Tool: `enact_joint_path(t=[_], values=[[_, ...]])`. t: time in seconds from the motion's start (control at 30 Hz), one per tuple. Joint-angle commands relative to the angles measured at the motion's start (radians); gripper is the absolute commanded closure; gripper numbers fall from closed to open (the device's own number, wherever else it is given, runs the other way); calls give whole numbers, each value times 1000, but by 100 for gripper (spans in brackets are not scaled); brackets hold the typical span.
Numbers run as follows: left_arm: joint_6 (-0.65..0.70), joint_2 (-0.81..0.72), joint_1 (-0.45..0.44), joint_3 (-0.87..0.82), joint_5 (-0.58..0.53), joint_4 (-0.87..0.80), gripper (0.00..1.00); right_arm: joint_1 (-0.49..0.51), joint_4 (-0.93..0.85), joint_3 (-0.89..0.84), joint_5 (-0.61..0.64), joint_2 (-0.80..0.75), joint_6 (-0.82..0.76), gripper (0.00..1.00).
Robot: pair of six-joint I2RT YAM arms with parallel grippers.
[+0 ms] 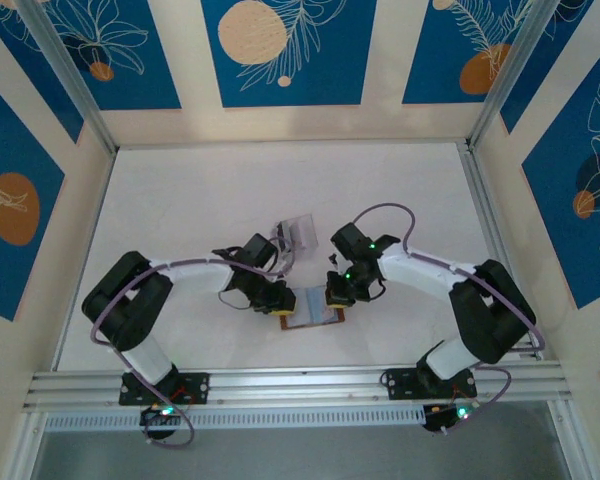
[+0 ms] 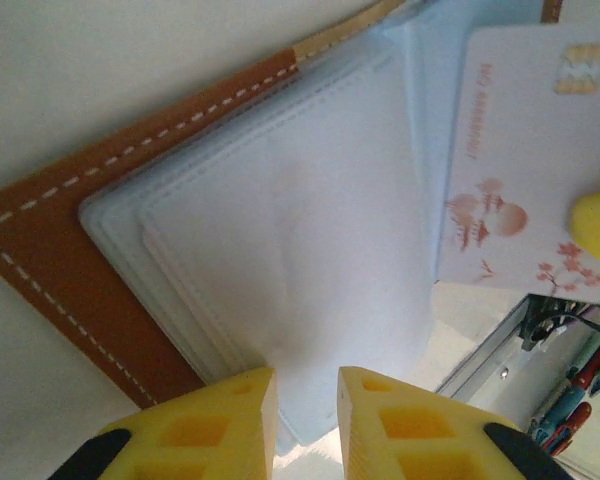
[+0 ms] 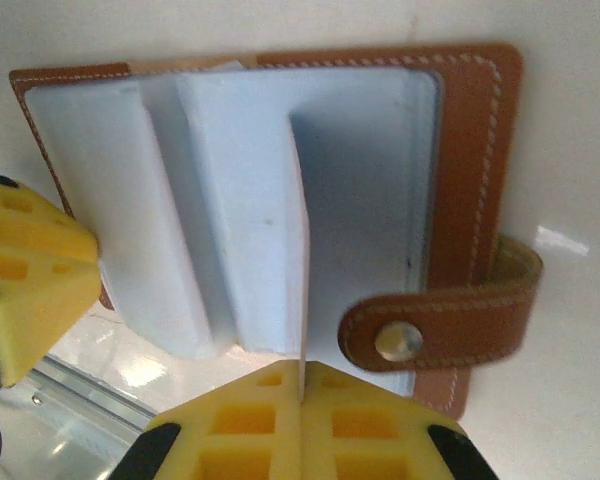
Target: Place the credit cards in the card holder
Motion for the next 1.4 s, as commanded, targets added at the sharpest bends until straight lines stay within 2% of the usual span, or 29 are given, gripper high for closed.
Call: enact_joint_path(t=[0.0,0.5,1.03,1.37], values=[[37,27,-11,48,-55,-65,78,-1,-14,-27,36,-50,48,100],[58,10,-10,13,-123,-115,79,-46,143,-33,-263,-22,-104,100],[61,21,-9,21,-122,-113,79,-60,169,-92,-339,8,-115,100],[61,25,-9,22,-121,-109,79,-62,158,-104,-334,20,-117,100]])
